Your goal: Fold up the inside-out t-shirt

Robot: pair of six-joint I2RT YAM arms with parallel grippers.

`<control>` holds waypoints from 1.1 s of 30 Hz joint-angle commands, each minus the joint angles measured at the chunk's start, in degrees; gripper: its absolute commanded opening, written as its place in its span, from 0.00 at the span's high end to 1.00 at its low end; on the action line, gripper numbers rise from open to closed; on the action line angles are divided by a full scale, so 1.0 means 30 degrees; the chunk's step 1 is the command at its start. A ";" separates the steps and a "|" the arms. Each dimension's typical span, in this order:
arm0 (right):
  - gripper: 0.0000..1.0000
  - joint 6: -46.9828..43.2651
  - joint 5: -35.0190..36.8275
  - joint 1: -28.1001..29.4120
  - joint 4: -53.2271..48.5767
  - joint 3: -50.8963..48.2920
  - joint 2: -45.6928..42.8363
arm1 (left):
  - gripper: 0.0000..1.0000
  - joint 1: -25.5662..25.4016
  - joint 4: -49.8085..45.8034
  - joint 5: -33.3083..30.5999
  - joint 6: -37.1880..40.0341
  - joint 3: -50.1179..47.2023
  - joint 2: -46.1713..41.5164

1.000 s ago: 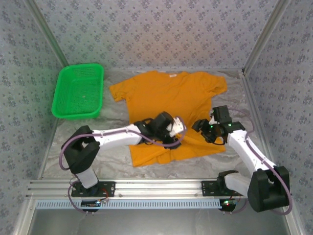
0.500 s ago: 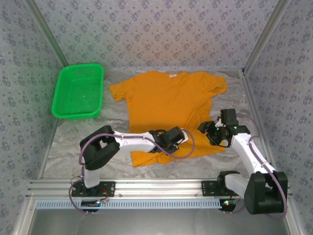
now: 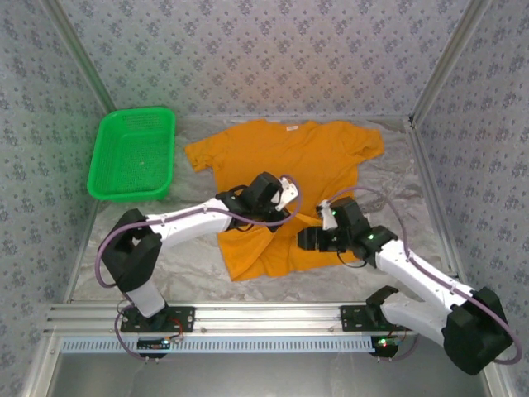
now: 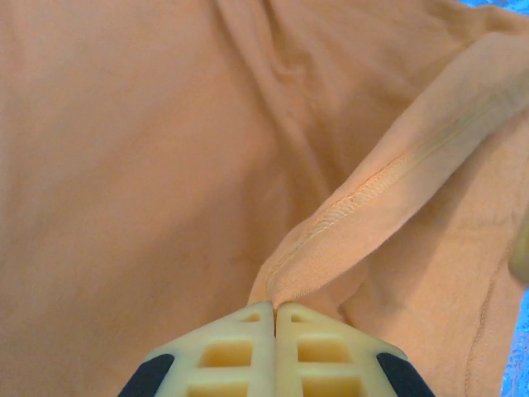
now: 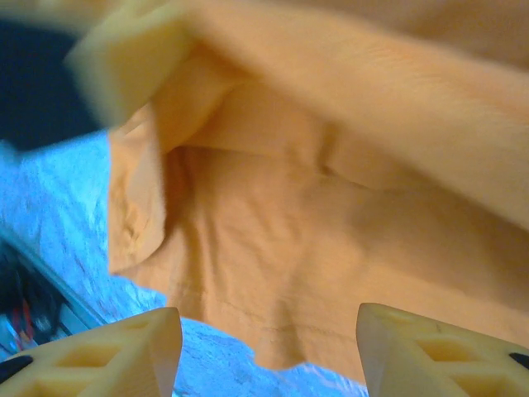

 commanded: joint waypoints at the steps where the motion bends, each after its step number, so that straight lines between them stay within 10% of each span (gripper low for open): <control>1: 0.39 -0.4765 0.3071 0.2093 0.4675 -0.1353 0.0287 | 1.00 0.1091 0.0212 0.2029 -0.0613 0.0618 0.0413; 15: 0.36 -0.2297 1.0456 0.2964 0.4293 0.2284 0.8973 | 1.00 0.3427 0.1657 0.4578 -0.1336 0.1795 0.1383; 20: 0.70 -0.1853 1.0455 0.3141 0.4316 0.1823 0.9591 | 1.00 0.4165 0.1737 0.4521 -0.1619 0.2486 0.1510; 24: 1.00 -0.3371 0.9465 0.2709 0.4769 0.1177 0.7896 | 1.00 0.5297 0.1594 0.4020 -0.2456 0.3169 0.0815; 33: 1.00 -1.0035 0.3639 -0.2454 0.1205 0.3618 -0.3545 | 1.00 1.0183 -0.1999 0.4227 -0.8600 0.6655 -0.1054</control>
